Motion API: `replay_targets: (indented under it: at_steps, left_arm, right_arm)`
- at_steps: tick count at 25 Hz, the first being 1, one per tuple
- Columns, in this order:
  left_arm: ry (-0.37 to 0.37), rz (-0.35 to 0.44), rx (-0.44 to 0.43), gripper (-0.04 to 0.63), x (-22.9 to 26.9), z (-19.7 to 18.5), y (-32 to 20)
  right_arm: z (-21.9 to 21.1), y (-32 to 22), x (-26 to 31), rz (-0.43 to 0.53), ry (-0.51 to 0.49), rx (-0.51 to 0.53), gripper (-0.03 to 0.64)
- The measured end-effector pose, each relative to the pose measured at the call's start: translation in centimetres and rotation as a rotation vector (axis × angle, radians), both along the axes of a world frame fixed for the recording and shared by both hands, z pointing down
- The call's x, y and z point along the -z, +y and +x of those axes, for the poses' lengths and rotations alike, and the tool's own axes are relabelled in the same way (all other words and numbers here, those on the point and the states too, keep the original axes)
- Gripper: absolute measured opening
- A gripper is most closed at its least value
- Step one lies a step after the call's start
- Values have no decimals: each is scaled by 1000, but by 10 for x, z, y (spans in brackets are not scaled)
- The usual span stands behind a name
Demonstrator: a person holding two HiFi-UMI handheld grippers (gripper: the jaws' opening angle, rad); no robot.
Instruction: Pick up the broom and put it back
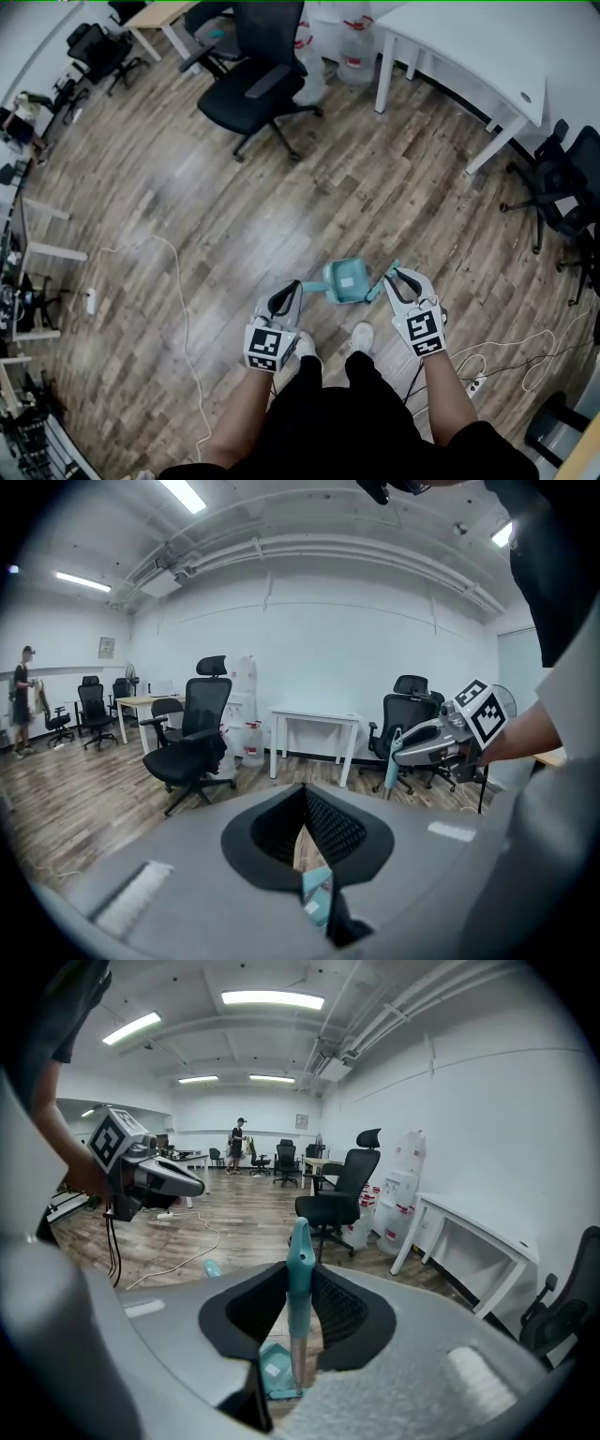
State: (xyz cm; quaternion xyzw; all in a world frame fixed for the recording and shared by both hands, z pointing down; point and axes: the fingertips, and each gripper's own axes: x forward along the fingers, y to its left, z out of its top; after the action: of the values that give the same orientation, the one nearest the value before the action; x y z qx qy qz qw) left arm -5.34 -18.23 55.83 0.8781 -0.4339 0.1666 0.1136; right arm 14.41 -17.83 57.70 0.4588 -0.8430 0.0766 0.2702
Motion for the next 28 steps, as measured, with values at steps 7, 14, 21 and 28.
replay_targets:
  at_steps: [7, 14, 21, 28]
  left_arm:
    - [1, -49, 21, 17, -23, -6, 9]
    - [-3, -90, 58, 17, -44, -18, 20]
    - [-5, -132, 74, 16, -59, -28, 37]
    - [5, -143, 86, 17, -62, -30, 46]
  right_arm:
    - [-5, 6, -32, -52, 60, 53, 89]
    - [-26, 20, -91, -106, 111, 120, 89]
    - [-59, 19, -103, -102, 106, 175, 89]
    - [-76, 19, -110, -103, 130, 221, 89]
